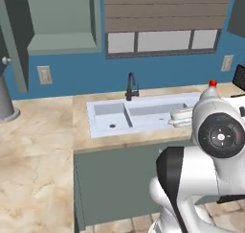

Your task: Sort all alcoholic drinks to one cabinet, and non-alcoholic drinks to the other.

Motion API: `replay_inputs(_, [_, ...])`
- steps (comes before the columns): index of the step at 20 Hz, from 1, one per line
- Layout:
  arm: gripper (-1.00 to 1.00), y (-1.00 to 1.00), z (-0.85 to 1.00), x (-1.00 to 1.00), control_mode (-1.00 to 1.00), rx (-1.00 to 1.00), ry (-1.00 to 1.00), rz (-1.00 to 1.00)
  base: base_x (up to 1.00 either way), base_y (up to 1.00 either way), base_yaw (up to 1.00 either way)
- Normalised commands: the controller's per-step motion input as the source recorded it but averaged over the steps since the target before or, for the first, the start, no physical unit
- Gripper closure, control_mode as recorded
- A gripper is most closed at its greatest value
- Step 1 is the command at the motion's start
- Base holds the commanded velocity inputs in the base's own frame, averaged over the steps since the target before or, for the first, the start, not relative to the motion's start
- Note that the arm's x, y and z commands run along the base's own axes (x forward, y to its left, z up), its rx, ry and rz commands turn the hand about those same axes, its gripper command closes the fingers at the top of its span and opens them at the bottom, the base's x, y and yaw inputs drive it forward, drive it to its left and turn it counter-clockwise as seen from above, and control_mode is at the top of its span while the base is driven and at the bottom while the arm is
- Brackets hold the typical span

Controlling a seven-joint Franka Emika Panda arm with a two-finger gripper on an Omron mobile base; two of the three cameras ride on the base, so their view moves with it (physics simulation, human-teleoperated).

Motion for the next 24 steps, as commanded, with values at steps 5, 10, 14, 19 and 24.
replay_inputs(5, [1.0,0.0,0.0,0.0,1.0,0.0,0.0,0.0,0.69,0.52,0.0])
replay_inputs(10, [1.0,0.0,0.0,0.0,1.0,0.0,0.0,0.0,0.61,0.58,0.0])
replay_inputs(14, [1.0,0.0,0.0,0.0,1.0,0.0,0.0,0.0,0.68,0.6,0.0])
replay_inputs(19, [1.0,0.0,0.0,0.0,1.0,0.0,0.0,0.0,0.83,0.63,0.0])
replay_inputs(24, [1.0,0.0,0.0,0.0,1.0,0.0,0.0,0.0,0.88,0.58,0.0])
